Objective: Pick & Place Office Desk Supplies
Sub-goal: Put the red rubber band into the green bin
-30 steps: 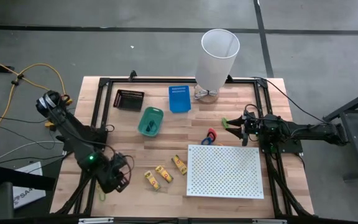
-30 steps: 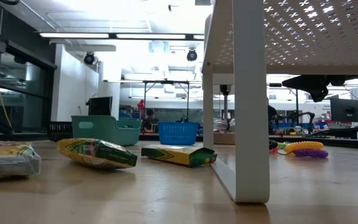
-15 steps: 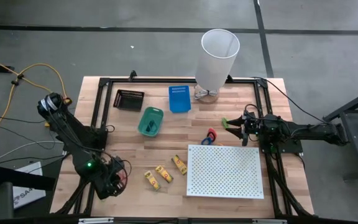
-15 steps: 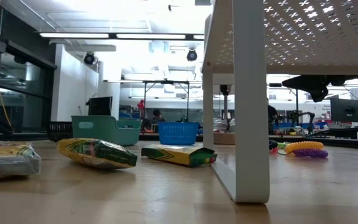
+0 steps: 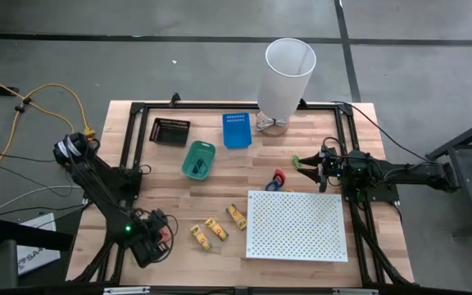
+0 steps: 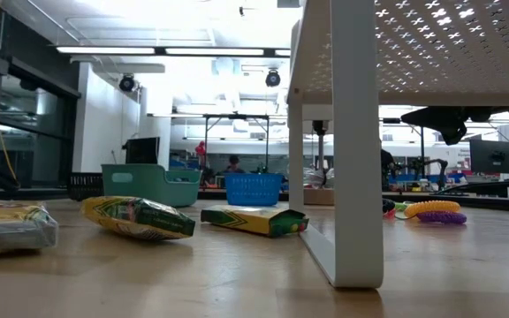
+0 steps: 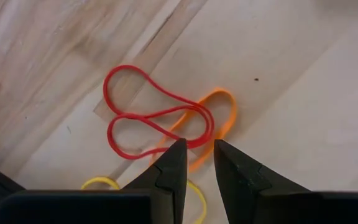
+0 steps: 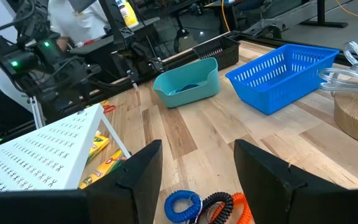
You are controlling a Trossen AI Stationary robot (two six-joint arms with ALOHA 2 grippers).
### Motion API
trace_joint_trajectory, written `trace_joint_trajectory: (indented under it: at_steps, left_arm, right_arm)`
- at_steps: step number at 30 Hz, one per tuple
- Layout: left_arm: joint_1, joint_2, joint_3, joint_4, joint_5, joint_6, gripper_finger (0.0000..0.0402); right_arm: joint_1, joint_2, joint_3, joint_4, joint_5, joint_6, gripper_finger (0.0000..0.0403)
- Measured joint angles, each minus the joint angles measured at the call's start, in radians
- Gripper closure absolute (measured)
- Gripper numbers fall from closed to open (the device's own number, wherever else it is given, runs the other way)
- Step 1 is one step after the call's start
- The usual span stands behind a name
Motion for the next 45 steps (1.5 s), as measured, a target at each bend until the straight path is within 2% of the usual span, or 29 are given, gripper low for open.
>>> trace_joint_trajectory:
  at_steps: [11, 18, 26, 45]
  left_arm:
    - [0.003, 0.041, 0.000, 0.076, 0.002, 0.067, 0.0325]
    - [0.015, 0.042, 0.000, 0.065, 0.012, 0.090, 0.0325]
    - [0.047, 0.045, 0.000, 0.068, 0.056, 0.063, 0.0325]
    - [0.047, 0.045, 0.000, 0.069, 0.059, 0.036, 0.0325]
  right_arm:
    - [0.000, 0.000, 0.000, 0.000, 0.000, 0.000, 0.0215]
    - [0.000, 0.000, 0.000, 0.000, 0.000, 0.000, 0.0215]
    - [0.000, 0.000, 0.000, 0.000, 0.000, 0.000, 0.0215]
    - [0.000, 0.000, 0.000, 0.000, 0.000, 0.000, 0.0215]
